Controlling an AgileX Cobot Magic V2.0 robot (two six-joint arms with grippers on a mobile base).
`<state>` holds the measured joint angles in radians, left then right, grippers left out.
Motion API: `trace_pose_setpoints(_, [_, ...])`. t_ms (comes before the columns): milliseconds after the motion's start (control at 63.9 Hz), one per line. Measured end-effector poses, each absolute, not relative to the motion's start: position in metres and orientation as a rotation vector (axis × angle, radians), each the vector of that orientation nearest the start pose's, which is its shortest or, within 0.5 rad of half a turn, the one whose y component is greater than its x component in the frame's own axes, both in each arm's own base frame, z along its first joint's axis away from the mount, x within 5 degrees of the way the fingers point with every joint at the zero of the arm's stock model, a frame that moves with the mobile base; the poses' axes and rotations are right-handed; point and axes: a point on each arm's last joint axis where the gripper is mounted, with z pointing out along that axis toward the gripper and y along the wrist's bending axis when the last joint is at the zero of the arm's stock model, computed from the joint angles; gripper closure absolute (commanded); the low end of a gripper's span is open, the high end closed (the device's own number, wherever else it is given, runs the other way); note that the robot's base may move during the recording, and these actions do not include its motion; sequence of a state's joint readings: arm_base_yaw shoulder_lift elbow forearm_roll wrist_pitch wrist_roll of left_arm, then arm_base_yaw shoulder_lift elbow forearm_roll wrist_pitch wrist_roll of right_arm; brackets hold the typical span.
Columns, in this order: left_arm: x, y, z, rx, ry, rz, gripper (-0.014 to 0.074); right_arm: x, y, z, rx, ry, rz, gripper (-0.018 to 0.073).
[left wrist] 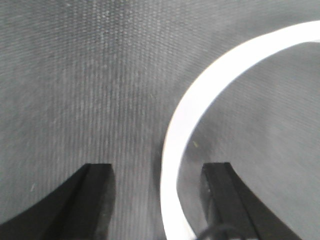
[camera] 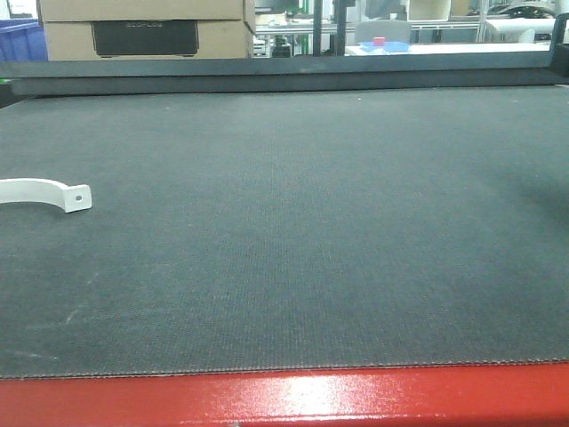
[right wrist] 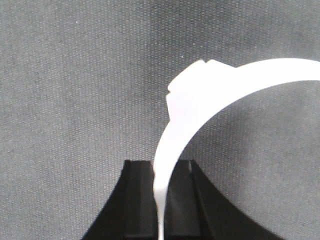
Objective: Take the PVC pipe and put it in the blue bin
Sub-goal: 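Close both grippers on the arc of the white clamp, then lift the clamp off the felt table with both grippers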
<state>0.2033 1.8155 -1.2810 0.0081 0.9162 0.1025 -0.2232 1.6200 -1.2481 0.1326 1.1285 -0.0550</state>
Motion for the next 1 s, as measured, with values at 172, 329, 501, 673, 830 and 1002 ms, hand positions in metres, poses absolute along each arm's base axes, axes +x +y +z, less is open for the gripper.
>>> trace_pose_setpoints(172, [0.358, 0.074, 0.197, -0.140, 2.955, 0.054, 0.0321, 0.308, -0.059, 0.265, 0.319, 2.948, 0.150, 0.0721])
trace_pose_setpoints(329, [0.359, 0.075, 0.196, -0.140, 2.961, 0.053, 0.0399, 0.308, -0.059, 0.265, 0.319, 2.948, 0.150, 0.0721])
trace_pose_setpoints(501, [0.359, 0.075, 0.196, -0.142, 2.968, 0.049, 0.0707, 0.308, -0.059, 0.265, 0.319, 2.946, 0.150, 0.0721])
trace_pose_setpoints(673, [0.357, 0.074, 0.198, -0.140, 2.976, 0.038, 0.0707, 0.306, -0.058, 0.271, 0.310, 2.921, 0.143, 0.0721])
trace_pose_setpoints(830, [0.348, 0.071, 0.218, -0.145, 2.952, 0.033, 0.0707, 0.300, -0.057, 0.289, 0.299, 2.842, 0.125, 0.0721])
trace_pose_setpoints(1002, [0.327, 0.060, 0.280, -0.137, 2.762, 0.064, 0.0707, 0.288, -0.055, 0.318, 0.269, 2.695, 0.089, 0.0721])
